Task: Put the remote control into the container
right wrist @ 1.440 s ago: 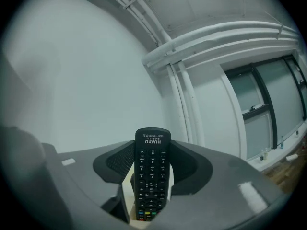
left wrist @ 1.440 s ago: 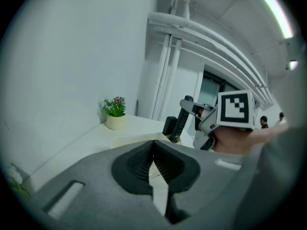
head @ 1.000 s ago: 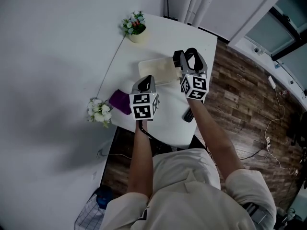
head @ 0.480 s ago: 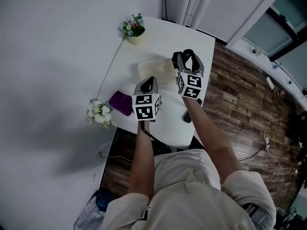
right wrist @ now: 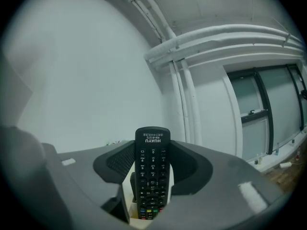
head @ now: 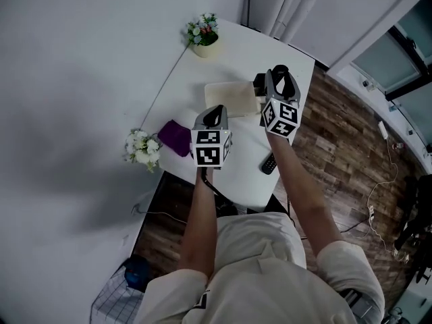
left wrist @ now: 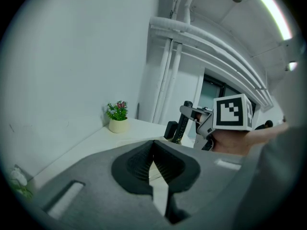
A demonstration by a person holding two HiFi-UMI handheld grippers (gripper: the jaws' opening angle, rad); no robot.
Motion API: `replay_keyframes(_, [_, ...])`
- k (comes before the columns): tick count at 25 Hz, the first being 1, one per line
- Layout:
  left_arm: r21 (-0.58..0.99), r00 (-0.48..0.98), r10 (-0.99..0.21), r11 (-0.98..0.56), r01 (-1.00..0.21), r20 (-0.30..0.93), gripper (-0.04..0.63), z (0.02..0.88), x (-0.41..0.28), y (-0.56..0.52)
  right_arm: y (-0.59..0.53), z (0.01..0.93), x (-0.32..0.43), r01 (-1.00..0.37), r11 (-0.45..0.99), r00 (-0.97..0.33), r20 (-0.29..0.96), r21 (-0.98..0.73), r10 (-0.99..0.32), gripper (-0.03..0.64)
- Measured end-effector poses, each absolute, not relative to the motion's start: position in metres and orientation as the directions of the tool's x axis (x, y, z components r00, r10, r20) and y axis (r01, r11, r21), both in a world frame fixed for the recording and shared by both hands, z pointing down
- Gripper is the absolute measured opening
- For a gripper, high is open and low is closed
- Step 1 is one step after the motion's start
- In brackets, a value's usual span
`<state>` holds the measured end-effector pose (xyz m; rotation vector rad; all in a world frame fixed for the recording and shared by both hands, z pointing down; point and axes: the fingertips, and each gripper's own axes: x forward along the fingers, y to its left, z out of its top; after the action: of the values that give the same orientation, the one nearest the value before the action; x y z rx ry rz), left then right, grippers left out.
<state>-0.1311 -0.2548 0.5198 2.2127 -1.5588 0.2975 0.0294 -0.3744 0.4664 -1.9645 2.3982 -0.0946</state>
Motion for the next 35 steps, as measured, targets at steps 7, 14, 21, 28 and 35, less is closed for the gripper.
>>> replay_keyframes(7, [0.231, 0.359, -0.842, -0.286, -0.930, 0.402, 0.006, 0.524, -0.119, -0.253, -0.374, 0.472, 0.015, -0.967, 0.252, -0.254, 0.040, -0.050, -0.966, 0.215])
replay_keyframes(14, [0.230, 0.392, -0.830, -0.323, -0.918, 0.396, 0.006, 0.522, -0.097, -0.258, -0.369, 0.492, 0.018, -0.952, 0.302, -0.307, 0.135, -0.059, -0.942, 0.223])
replay_keyframes(21, [0.211, 0.403, -0.827, -0.345, -0.914, 0.392, 0.006, 0.514, -0.089, -0.260, -0.364, 0.491, 0.017, -0.940, 0.336, -0.341, 0.153, -0.062, -0.927, 0.234])
replay_keyframes(28, [0.149, 0.420, -0.820, -0.394, -0.907, 0.389, 0.006, 0.502, -0.084, -0.256, -0.341, 0.486, 0.009, -0.907, 0.421, -0.415, 0.195, -0.009, -0.889, 0.228])
replay_keyframes(35, [0.075, 0.422, -0.814, -0.429, -0.900, 0.400, 0.006, 0.494, -0.075, -0.241, -0.290, 0.500, 0.020, -0.873, 0.488, -0.469, 0.282, -0.001, -0.837, 0.193])
